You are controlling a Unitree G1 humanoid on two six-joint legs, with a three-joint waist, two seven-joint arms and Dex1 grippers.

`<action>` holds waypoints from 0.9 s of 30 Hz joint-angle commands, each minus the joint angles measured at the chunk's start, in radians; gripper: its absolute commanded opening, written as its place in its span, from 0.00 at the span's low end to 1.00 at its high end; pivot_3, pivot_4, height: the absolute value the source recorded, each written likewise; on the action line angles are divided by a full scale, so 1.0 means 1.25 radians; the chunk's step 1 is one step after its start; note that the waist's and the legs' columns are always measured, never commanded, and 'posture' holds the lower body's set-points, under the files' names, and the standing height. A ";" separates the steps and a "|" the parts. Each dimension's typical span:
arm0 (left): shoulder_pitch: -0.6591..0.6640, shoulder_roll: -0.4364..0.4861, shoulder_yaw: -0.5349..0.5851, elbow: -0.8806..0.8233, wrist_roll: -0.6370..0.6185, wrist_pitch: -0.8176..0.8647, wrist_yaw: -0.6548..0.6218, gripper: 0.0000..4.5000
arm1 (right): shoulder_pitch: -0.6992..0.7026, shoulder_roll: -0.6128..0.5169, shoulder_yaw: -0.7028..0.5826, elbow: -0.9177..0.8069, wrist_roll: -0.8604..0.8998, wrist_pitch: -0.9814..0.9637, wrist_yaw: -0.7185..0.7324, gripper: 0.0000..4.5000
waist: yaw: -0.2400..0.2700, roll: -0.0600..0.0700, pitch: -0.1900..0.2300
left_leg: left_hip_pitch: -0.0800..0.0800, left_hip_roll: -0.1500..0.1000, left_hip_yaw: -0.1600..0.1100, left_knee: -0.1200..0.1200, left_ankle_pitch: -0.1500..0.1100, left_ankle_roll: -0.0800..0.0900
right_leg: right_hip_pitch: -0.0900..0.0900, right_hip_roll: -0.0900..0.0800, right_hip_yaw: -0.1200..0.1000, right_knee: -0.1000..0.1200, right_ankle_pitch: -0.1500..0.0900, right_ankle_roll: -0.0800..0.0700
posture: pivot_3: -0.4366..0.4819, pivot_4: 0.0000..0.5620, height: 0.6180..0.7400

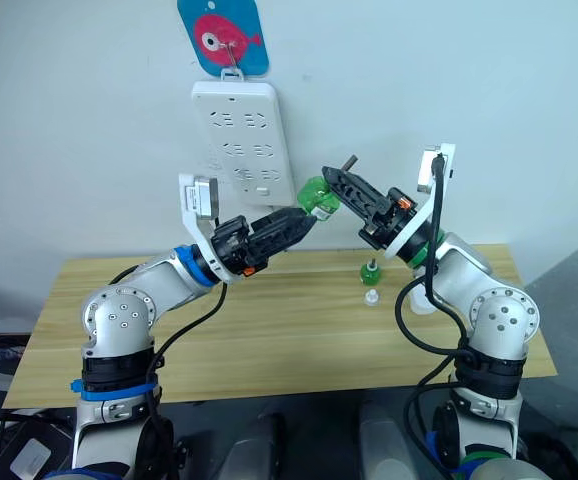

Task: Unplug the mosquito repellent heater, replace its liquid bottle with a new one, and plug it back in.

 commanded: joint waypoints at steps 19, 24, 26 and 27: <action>-0.031 -0.063 0.011 -0.005 -0.257 0.012 0.215 1.00 | 0.038 -0.042 0.099 -0.043 0.333 -0.165 -0.209 0.19 | 0.000 0.002 -0.006 | 0.000 0.000 0.000 0.000 0.000 0.001 | 0.000 0.001 0.000 0.000 0.000 0.000 | 0.34 0.30 0.88; -0.032 -0.060 0.009 0.003 -0.282 0.007 0.225 1.00 | 0.046 -0.062 0.119 -0.051 0.341 -0.185 -0.205 0.19 | 0.000 0.002 -0.006 | 0.000 0.000 0.000 0.000 0.000 0.001 | 0.000 0.001 0.000 0.000 0.000 0.000 | 0.34 0.31 0.88; -0.031 -0.062 0.005 0.006 -0.289 0.004 0.229 0.96 | 0.048 -0.068 0.125 -0.053 0.344 -0.191 -0.203 0.19 | 0.000 0.002 -0.006 | 0.000 0.000 0.000 0.000 0.000 0.001 | 0.000 0.001 0.000 0.000 0.000 0.000 | 0.34 0.31 0.88; -0.030 -0.064 0.005 0.010 -0.293 0.001 0.234 0.91 | 0.048 -0.070 0.128 -0.054 0.345 -0.193 -0.202 0.19 | 0.000 0.002 -0.006 | 0.000 0.000 0.000 0.000 0.000 0.001 | 0.000 0.001 0.000 0.000 0.000 0.000 | 0.34 0.31 0.88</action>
